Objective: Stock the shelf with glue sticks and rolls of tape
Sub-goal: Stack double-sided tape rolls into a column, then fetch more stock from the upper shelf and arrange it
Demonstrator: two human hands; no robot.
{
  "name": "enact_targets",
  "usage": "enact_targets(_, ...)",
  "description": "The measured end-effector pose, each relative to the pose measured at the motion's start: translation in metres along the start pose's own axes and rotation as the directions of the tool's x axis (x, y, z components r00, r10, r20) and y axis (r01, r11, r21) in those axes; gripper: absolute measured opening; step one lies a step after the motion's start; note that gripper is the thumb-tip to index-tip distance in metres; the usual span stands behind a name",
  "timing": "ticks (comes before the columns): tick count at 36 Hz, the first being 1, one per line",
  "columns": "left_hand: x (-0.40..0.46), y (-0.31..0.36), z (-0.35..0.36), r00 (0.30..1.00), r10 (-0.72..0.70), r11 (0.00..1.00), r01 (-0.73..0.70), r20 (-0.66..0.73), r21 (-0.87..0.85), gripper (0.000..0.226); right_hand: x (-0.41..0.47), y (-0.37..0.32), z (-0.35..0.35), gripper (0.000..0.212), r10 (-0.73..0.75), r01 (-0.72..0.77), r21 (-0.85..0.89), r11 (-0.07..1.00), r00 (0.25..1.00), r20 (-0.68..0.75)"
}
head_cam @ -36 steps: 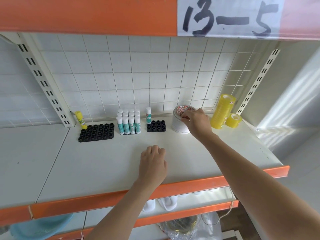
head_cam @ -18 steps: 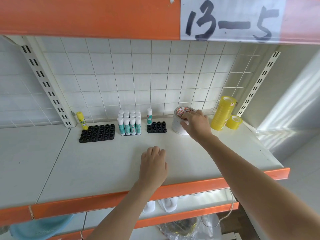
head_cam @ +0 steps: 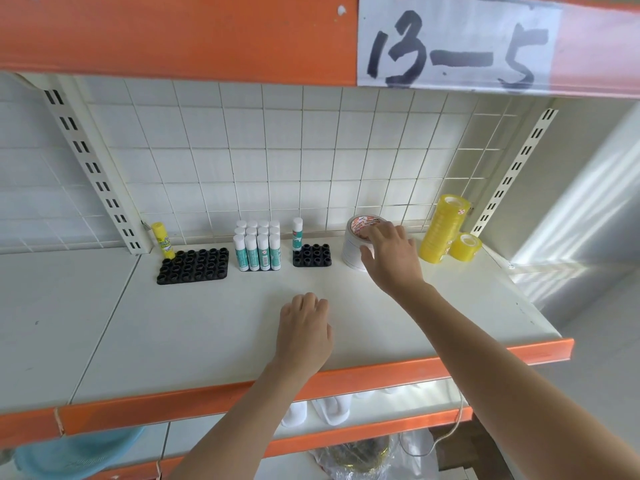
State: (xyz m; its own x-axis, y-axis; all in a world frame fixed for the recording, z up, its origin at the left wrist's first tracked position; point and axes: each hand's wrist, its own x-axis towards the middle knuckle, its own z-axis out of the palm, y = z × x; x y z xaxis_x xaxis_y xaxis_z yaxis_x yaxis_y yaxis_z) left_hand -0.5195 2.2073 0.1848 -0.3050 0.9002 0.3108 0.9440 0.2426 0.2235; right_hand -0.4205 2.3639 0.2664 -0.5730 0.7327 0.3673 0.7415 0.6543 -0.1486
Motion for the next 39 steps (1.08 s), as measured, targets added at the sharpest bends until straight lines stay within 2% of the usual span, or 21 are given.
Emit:
enact_targets(5, 0.0, 0.0, -0.004, 0.999, -0.009, 1.0, 0.009, 0.045, 0.008, 0.012, -0.019, 0.001, -0.003, 0.036, -0.047, 0.045, 0.045, 0.998, 0.998, 0.044)
enact_targets(11, 0.008, 0.012, -0.032, 0.956, -0.039, 0.989, -0.005, 0.29, 0.149, 0.022, -0.035, 0.002, -0.005, 0.036, -0.128, 0.122, 0.15, 0.981, 0.991, 0.031)
enact_targets(14, 0.011, 0.015, -0.052, 0.946, -0.068, 0.986, 0.015, 0.318, 0.168, 0.021, -0.039, 0.0, -0.01, 0.039, -0.16, 0.153, 0.19, 0.97, 0.987, 0.022)
enact_targets(21, 0.006, 0.01, -0.117, 0.986, -0.132, 0.985, 0.12, 0.098, 0.127, 0.02, -0.04, -0.017, -0.04, 0.046, -0.251, 0.243, 0.239, 0.94, 0.968, 0.002)
enact_targets(26, -0.004, 0.011, -0.174, 0.981, -0.175, 0.979, 0.165, 0.079, 0.119, 0.023, -0.049, -0.043, -0.078, 0.049, -0.335, 0.318, 0.22, 0.922, 0.941, 0.043)
enact_targets(29, -0.013, 0.011, -0.206, 0.985, -0.171, 0.979, 0.165, 0.035, 0.118, 0.022, -0.055, -0.06, -0.104, 0.05, -0.373, 0.361, 0.206, 0.909, 0.928, 0.02)
enact_targets(39, -0.058, 0.011, -0.293, 0.996, -0.033, 0.992, 0.043, -0.082, 0.116, 0.022, -0.095, -0.12, -0.177, 0.038, -0.359, 0.426, 0.181, 0.886, 0.88, -0.31)
